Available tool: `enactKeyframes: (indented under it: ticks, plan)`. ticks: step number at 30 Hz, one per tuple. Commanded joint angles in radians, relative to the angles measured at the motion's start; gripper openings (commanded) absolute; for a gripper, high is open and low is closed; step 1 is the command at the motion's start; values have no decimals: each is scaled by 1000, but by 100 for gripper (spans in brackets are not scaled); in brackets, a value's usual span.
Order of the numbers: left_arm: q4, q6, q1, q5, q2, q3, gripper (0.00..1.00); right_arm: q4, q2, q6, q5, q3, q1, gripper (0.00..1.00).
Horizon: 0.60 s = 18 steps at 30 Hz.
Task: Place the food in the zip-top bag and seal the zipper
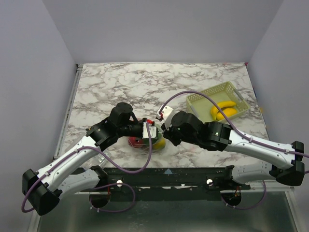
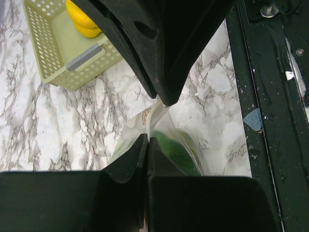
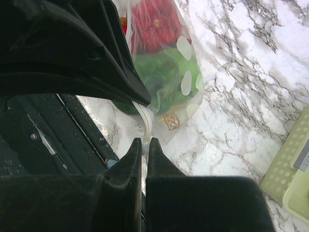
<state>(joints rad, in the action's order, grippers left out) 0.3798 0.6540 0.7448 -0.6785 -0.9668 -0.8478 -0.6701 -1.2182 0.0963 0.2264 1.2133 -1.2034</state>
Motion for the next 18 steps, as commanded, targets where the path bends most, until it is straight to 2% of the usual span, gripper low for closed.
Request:
enactKeyframes:
  ticks: [1, 13, 18]
  plan:
    - [-15, -1, 6, -102, 15, -42, 0, 145, -18, -3, 36, -1, -6, 0]
    - [-10, 0, 5, -113, 16, -44, 0, 271, -71, -43, 31, 6, -5, 0]
    - [-15, 4, 5, -98, 28, -34, 0, 313, -37, -79, -53, -42, -5, 0]
